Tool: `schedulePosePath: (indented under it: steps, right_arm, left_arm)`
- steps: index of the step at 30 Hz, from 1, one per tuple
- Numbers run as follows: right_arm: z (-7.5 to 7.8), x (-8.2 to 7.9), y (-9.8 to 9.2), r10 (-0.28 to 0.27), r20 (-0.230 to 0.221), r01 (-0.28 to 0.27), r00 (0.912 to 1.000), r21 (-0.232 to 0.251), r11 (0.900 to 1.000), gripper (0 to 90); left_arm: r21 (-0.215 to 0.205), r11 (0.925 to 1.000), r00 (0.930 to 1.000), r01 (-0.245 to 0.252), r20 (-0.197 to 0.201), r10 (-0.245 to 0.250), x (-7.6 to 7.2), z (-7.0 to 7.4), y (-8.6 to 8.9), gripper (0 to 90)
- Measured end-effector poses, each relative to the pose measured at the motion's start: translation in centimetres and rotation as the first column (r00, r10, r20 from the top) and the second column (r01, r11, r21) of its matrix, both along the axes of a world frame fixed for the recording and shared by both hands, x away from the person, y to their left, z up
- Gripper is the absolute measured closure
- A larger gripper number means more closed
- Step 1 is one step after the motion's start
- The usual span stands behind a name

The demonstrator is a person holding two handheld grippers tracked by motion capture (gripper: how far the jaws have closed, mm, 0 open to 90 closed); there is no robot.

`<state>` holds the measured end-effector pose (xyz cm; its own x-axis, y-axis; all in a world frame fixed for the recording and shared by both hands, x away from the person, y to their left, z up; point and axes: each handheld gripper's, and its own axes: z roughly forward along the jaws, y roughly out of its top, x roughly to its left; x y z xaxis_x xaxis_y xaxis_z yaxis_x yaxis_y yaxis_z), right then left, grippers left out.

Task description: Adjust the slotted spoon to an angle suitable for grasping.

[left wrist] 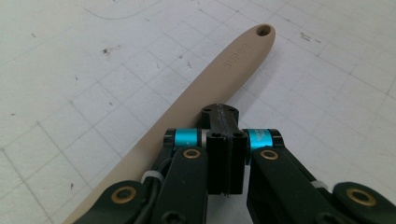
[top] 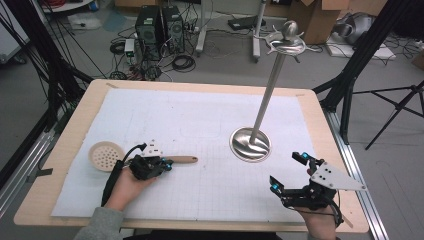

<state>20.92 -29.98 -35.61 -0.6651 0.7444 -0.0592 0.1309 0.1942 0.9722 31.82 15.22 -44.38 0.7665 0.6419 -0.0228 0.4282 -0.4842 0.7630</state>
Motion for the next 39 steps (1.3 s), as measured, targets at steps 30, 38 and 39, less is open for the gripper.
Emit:
schedulePosePath:
  steps: [30,38,39]
  right_arm:
    - [-0.3,0.3,0.9,0.028,-0.014,-0.029,0.9995,-0.014,0.999,1.5]
    - [-0.3,0.2,0.8,0.029,-0.016,-0.029,0.9994,-0.01,1.0,1.5]
    - [-0.3,0.3,0.8,0.029,-0.011,-0.029,0.9995,-0.013,0.999,1.5]
  left_arm:
    - [-0.002,0.9849,0.9827,-0.173,0.067,0.173,0.5,1.7,6.3,89.6]
    - [0.022,0.979,0.9778,-0.203,0.058,0.201,0.9,1.2,6.7,89.6]
    - [0.028,0.9792,0.9783,-0.201,0.055,0.199,1.0,1.2,6.8,89.6]
